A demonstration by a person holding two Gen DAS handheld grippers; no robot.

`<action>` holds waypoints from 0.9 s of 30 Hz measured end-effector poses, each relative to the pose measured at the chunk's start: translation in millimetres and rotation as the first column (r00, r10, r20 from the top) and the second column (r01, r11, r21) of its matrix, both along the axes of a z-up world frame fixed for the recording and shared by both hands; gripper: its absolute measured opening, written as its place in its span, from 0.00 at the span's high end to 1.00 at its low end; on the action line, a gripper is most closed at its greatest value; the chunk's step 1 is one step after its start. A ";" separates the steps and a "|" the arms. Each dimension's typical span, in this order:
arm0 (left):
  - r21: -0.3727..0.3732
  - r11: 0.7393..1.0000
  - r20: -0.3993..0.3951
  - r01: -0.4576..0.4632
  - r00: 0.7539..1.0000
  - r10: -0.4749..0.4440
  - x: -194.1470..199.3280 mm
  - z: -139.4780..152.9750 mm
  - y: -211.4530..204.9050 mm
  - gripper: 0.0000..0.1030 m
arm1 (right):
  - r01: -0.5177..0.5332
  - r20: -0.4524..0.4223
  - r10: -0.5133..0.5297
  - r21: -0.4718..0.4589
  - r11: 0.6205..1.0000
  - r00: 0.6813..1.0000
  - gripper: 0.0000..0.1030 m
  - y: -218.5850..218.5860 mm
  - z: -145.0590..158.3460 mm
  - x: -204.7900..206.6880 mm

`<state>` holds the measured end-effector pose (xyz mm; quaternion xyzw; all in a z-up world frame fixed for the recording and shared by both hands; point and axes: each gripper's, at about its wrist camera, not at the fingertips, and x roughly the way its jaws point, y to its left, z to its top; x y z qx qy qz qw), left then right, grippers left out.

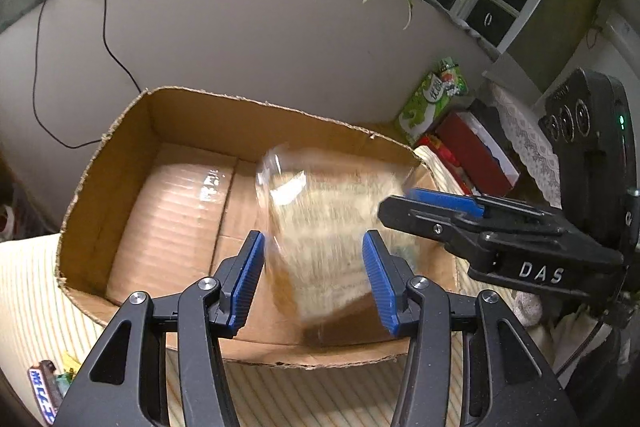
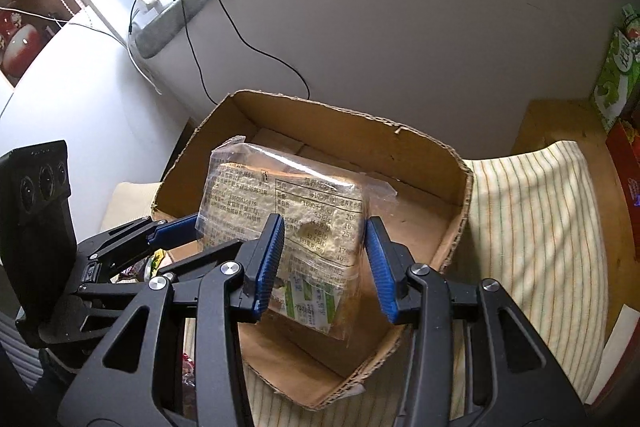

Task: Organize snacks
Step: 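Lift the bread loaf with the left gripper and release it into the cardboard box, then grasp the chocolate bar with the right gripper while the left gripper grasps the yellow jelly cup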

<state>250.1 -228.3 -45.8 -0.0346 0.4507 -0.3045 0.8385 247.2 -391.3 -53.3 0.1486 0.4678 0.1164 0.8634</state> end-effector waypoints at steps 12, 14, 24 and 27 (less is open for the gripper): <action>0.022 0.999 0.078 -0.029 0.997 0.027 -17.7 26.6 22.3 0.53 | 0.022 0.055 -0.019 -0.054 0.998 0.998 0.44 6.8 11.5 -14.9; 0.023 0.999 0.102 -0.037 0.994 0.034 -25.0 33.2 28.0 0.53 | 0.018 0.065 -0.014 -0.060 0.998 0.998 0.43 10.8 14.7 -20.9; 0.007 0.993 0.243 -0.117 0.964 0.112 -89.5 58.5 103.7 0.46 | -0.045 0.228 0.063 -0.084 0.995 0.972 0.20 47.7 33.8 -91.5; -0.005 0.986 0.238 -0.169 0.957 0.165 -109.2 59.3 140.3 0.46 | -0.088 0.234 0.112 -0.110 0.990 0.966 0.20 66.0 35.3 -115.1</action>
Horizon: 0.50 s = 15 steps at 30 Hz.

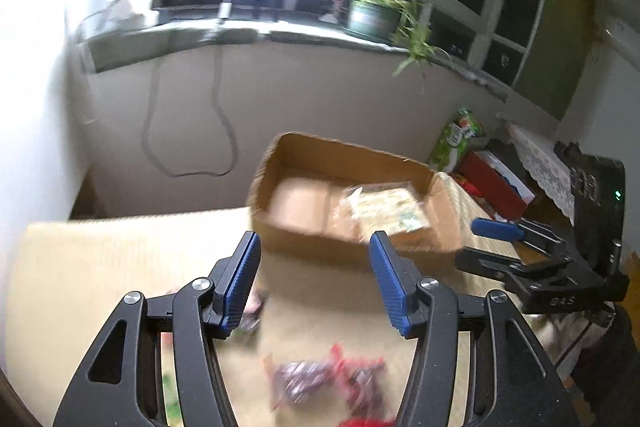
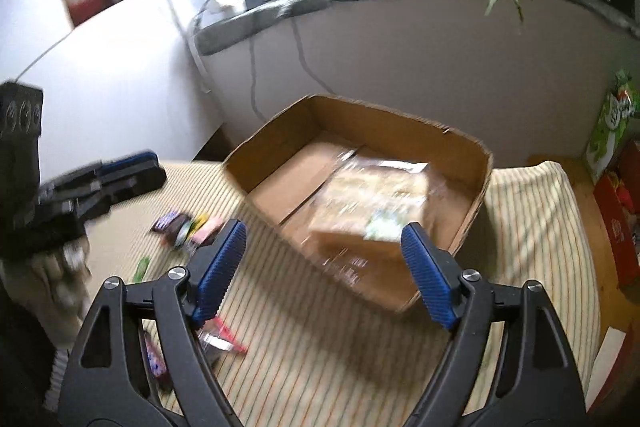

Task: Organize snacks
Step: 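Grasp the chocolate bar with the right gripper while the left gripper grasps the yellow jelly cup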

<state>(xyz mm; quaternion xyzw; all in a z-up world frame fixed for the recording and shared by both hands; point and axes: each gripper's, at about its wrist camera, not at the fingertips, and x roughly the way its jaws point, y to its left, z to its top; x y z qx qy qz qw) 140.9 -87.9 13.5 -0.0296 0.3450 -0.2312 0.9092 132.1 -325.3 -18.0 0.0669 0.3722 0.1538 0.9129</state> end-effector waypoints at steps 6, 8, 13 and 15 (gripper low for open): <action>0.022 0.994 0.000 -0.107 0.994 0.107 -41.9 -8.1 59.2 0.46 | -0.153 0.006 0.153 -0.004 0.988 0.988 0.20 44.6 3.4 -41.7; 0.037 0.988 -0.010 -0.152 0.988 0.153 -56.7 -16.3 77.9 0.46 | -0.217 0.002 0.217 -0.024 0.976 0.976 0.20 65.0 0.6 -54.9; 0.042 0.976 -0.093 -0.214 0.972 0.217 -77.1 -48.8 110.1 0.46 | -0.349 -0.021 0.349 -0.098 0.932 0.937 0.20 113.0 -13.5 -80.3; 0.034 0.974 -0.125 -0.223 0.966 0.225 -83.2 -60.2 114.0 0.48 | -0.403 -0.045 0.400 -0.121 0.907 0.915 0.20 131.5 -23.3 -86.3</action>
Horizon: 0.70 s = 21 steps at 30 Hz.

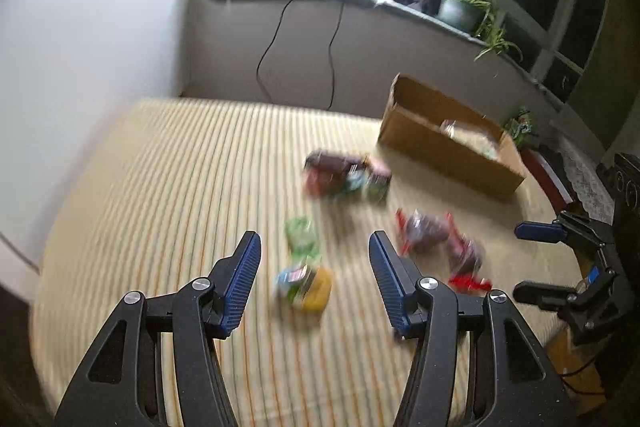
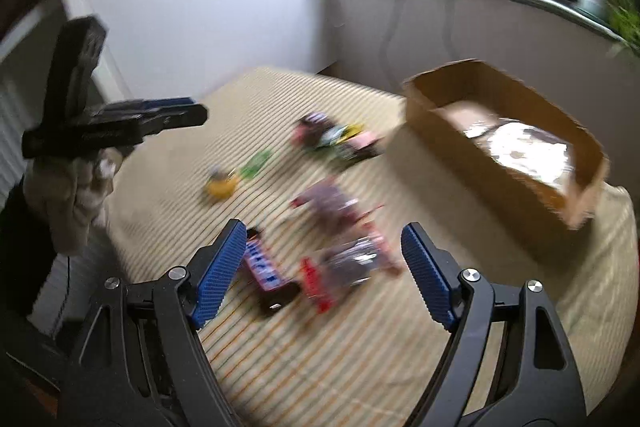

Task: Organize snacks
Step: 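Grasp the chocolate bar with the right gripper while the left gripper grasps the yellow jelly cup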

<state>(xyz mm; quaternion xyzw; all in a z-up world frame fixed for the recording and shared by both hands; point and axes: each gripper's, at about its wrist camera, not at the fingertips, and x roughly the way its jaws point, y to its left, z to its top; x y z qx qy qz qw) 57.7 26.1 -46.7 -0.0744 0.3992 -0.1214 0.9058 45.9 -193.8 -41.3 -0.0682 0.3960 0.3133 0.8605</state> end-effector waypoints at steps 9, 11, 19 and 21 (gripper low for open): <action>0.114 0.993 -0.035 0.014 0.999 -0.010 -3.2 -39.3 -21.0 0.48 | -0.099 -0.082 0.092 -0.093 0.991 0.992 0.38 43.4 -40.4 -3.0; 0.110 0.994 -0.052 0.024 0.998 -0.018 -0.5 -46.1 -21.6 0.48 | -0.109 -0.093 0.099 -0.104 0.989 0.991 0.39 48.6 -45.9 -3.1; 0.168 0.985 -0.052 0.040 0.998 -0.031 4.3 -55.7 -28.5 0.48 | -0.142 -0.124 0.124 -0.150 0.978 0.985 0.44 63.2 -62.5 3.5; 0.182 0.982 -0.054 0.042 0.998 -0.033 5.7 -58.0 -29.9 0.48 | -0.155 -0.126 0.135 -0.159 0.975 0.983 0.45 66.4 -64.5 3.3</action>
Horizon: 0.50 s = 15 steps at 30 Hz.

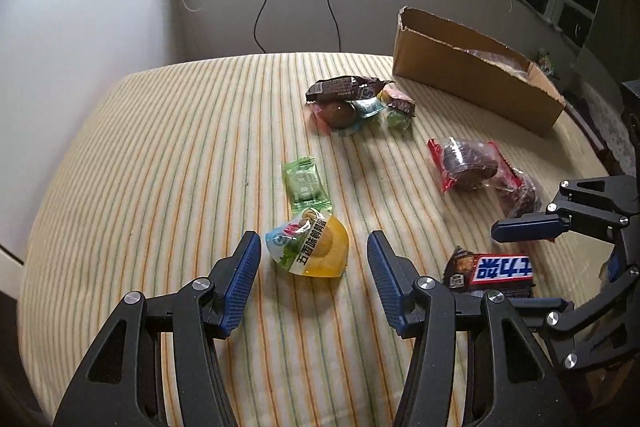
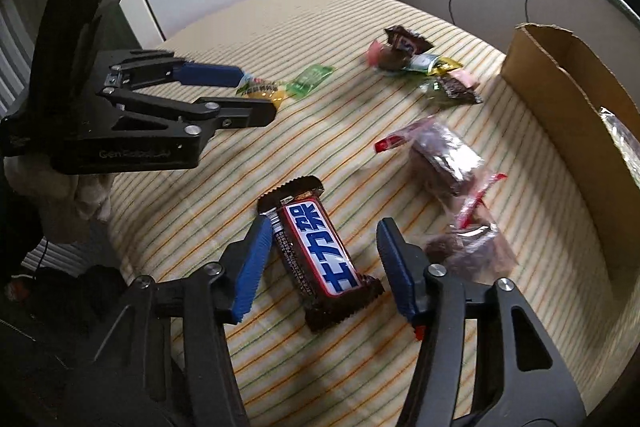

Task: Organize snacks
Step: 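Grasp the chocolate bar with the right gripper while the left gripper grasps the yellow jelly cup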

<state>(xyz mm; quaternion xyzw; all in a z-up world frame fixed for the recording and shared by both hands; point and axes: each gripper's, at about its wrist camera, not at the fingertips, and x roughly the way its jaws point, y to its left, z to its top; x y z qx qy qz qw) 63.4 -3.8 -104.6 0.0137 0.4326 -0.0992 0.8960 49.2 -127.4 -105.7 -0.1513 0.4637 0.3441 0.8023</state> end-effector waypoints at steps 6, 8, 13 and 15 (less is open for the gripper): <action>0.014 1.000 -0.014 0.008 1.000 -0.008 1.4 -6.9 -0.6 0.61 | -0.033 0.003 0.033 -0.054 0.998 0.999 0.59 9.5 -8.1 -0.6; 0.008 1.000 -0.012 0.006 1.000 -0.006 1.1 -7.2 0.8 0.63 | -0.039 0.015 0.040 -0.070 0.997 0.999 0.62 10.2 -8.8 -2.3; -0.003 1.000 -0.006 0.007 1.000 -0.007 0.6 -7.3 2.4 0.65 | -0.023 0.002 0.023 -0.059 0.998 1.000 0.71 6.7 -7.4 0.4; -0.014 1.000 -0.006 0.006 1.000 -0.006 -0.1 -7.0 3.4 0.67 | -0.018 -0.001 0.018 -0.052 0.998 1.000 0.71 5.9 -6.7 0.2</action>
